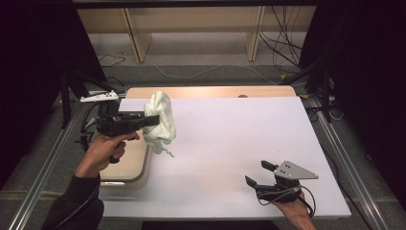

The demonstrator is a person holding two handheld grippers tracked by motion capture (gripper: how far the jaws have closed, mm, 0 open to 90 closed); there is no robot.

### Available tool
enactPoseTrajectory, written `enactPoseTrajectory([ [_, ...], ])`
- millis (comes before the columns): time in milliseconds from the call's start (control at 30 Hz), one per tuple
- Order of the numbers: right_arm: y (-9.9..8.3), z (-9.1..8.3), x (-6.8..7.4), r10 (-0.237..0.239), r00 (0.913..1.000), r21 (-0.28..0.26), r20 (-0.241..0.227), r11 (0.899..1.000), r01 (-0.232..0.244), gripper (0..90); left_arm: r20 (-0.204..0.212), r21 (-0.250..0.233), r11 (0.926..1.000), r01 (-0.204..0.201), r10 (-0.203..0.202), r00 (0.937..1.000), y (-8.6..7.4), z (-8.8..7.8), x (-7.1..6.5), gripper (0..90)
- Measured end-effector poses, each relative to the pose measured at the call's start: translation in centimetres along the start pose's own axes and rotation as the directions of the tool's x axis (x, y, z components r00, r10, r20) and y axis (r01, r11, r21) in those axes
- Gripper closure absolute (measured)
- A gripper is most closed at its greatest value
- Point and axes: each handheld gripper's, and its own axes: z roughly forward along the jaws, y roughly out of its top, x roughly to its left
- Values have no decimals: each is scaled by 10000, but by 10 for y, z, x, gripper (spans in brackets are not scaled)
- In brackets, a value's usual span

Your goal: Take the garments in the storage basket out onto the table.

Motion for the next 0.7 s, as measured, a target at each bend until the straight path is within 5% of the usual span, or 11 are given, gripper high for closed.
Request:
enactPoseTrajectory([
  [700, 0, 0, 0, -65, 10000, 33, -23, 10000, 65, 228, 410, 170, 9998, -123, 116, 9991, -10, 39, -14, 695],
])
